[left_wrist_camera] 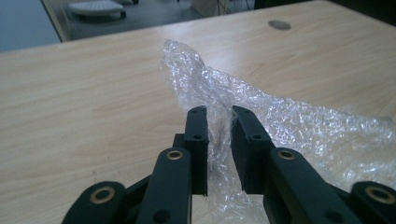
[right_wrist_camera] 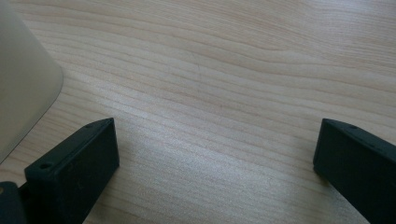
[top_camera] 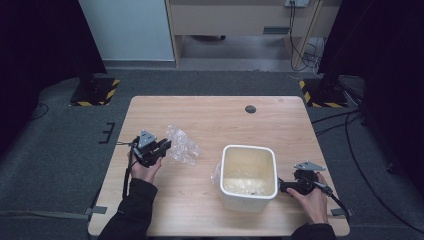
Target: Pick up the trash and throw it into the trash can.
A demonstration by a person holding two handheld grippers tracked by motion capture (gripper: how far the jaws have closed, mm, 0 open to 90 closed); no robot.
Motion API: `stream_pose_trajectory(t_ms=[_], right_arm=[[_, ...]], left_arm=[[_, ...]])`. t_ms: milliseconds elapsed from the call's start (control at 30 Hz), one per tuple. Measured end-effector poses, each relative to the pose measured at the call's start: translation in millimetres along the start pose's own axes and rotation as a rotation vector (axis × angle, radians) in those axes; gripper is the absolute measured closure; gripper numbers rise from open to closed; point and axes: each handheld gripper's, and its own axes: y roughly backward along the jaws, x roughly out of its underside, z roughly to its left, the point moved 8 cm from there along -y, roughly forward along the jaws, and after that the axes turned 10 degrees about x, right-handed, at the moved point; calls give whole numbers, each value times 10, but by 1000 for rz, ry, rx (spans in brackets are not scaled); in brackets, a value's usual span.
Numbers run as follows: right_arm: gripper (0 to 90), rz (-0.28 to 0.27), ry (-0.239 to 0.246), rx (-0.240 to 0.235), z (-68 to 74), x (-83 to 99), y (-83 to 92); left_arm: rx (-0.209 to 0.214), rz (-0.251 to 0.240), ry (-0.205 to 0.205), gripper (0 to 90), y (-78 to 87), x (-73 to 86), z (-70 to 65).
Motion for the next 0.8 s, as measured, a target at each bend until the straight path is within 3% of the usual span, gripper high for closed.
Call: stream_pose_trajectory(t_ms=[500, 800], right_arm=[[3, 0, 0, 0, 0, 0, 0], [4, 0, 0, 0, 0, 0, 0]], left_arm=[[40, -140, -50, 778, 307, -395, -234], [78, -219, -89, 781, 473, -605, -444]])
